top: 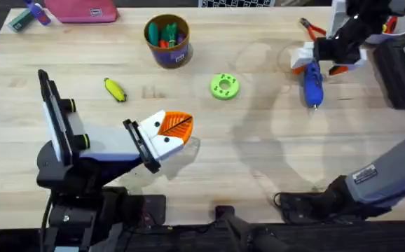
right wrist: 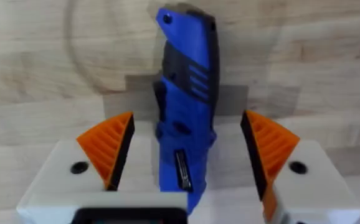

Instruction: Pick up the gripper from the table and insert it into the empty holder that is missing its gripper. Then pick up a screw, insert it into the mounting hole, and use the screwdriver to tighten it. Finally, clean up the table by picking up the vegetable and placing it into the bucket.

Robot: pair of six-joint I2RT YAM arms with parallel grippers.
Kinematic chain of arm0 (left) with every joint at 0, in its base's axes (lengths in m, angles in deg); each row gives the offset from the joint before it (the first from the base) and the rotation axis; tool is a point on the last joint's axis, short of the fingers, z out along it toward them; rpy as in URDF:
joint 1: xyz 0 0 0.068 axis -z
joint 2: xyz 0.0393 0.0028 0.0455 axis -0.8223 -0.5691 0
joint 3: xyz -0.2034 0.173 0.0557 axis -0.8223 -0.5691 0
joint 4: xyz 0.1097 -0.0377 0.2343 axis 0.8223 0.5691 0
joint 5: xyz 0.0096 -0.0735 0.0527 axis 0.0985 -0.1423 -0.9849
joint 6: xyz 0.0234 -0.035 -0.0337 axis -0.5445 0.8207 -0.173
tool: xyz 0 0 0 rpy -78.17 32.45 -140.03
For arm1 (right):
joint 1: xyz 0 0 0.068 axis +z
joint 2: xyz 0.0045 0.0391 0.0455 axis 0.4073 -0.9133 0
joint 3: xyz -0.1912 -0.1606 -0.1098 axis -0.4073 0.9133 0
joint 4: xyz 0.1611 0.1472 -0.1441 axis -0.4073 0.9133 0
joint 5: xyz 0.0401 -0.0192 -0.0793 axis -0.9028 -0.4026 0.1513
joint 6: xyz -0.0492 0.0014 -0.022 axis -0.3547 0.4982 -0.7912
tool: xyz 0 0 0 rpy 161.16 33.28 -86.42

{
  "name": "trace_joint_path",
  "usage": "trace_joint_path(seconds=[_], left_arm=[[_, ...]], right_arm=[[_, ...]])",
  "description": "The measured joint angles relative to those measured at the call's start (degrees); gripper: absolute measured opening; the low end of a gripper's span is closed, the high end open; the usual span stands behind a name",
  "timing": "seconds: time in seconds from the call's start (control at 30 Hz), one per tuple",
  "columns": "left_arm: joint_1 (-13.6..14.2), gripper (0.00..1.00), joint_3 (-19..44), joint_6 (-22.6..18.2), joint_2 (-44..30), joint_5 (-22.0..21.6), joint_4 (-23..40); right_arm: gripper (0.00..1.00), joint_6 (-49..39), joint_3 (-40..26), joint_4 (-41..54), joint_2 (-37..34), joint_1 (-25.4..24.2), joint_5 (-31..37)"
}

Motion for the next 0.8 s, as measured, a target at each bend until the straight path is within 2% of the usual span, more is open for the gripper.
trace_joint_path(seconds=[0.2, 0.33, 0.5, 0.57, 0.6, 0.67, 0.8], left_arm=[[0.0, 0.011, 0.0, 0.0, 0.0, 0.0, 0.0], [0.0, 0.011, 0.0, 0.0, 0.0, 0.0, 0.0], [0.0, 0.011, 0.0, 0.0, 0.0, 0.0, 0.0], [0.0, 0.011, 0.0, 0.0, 0.0, 0.0, 0.0], [0.0, 0.011, 0.0, 0.0, 0.0, 0.0, 0.0], [0.0, 0.011, 0.0, 0.0, 0.0, 0.0, 0.0], [0.0, 0.011, 0.0, 0.0, 0.0, 0.0, 0.0]], right_arm=[[0.986, -0.5, -0.1, -2.2, -4.0, 0.0, -0.2], [0.969, -1.2, -0.4, -3.2, -4.3, 0.0, -0.5], [0.809, -1.3, -0.4, -4.3, -4.5, 0.0, -1.4], [0.774, -1.3, -0.4, -5.0, -4.6, 0.0, -1.4], [0.733, -1.3, -0.4, -5.4, -4.6, 0.0, -1.5], [0.558, -1.3, -0.4, -5.9, -4.6, 0.0, -1.4], [0.158, -1.6, -0.5, -6.2, -4.9, 0.0, -0.7]])
